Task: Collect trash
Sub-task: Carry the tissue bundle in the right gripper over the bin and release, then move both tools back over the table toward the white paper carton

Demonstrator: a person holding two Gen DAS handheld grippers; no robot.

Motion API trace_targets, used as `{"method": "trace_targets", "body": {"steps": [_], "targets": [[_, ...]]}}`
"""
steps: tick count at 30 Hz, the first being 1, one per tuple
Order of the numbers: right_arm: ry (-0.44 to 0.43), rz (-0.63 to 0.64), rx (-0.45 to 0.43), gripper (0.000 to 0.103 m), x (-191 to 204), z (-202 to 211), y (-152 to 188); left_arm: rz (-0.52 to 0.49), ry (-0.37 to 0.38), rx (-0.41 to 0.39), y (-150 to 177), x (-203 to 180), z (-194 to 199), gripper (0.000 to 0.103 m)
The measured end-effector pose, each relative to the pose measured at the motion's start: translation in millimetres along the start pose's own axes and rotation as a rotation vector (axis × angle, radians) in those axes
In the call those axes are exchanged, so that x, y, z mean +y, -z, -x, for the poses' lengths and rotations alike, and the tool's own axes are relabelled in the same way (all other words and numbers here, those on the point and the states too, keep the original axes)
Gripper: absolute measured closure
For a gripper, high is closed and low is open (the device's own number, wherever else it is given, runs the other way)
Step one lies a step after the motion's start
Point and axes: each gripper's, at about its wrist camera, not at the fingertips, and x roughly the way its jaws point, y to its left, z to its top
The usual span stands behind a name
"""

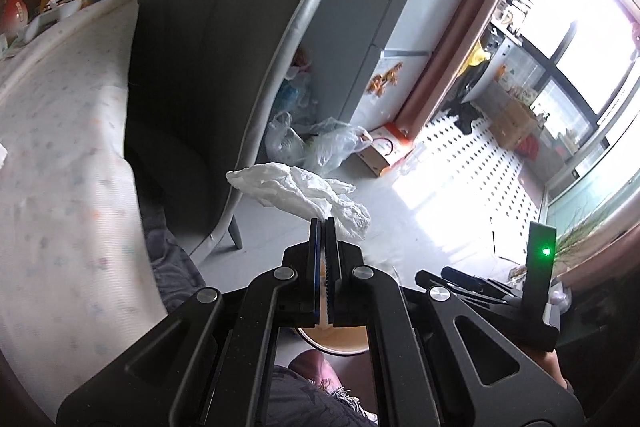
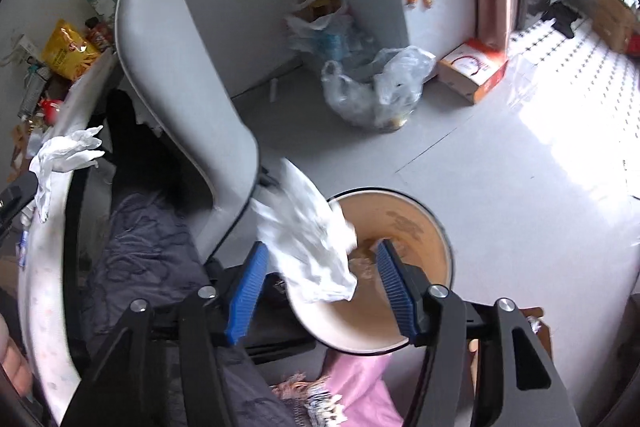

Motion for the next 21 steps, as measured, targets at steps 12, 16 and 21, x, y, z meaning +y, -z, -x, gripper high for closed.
{"method": "trace_targets", "body": {"steps": [12, 16, 21], "targets": [[0.052, -0.065, -0.142, 0.03, -31, 49, -16, -0.063, 0.063, 0.075, 6, -38, -29, 0.1], [0.069, -0.101, -0.198, 0.028, -46, 68, -24, -0.095, 0.08, 0.125, 10, -55, -41, 0.096], [0.07, -0.124, -0.216, 0.028, -55, 73, -28, -0.032, 0.087, 0.08, 6, -44, -31, 0.029]]}}
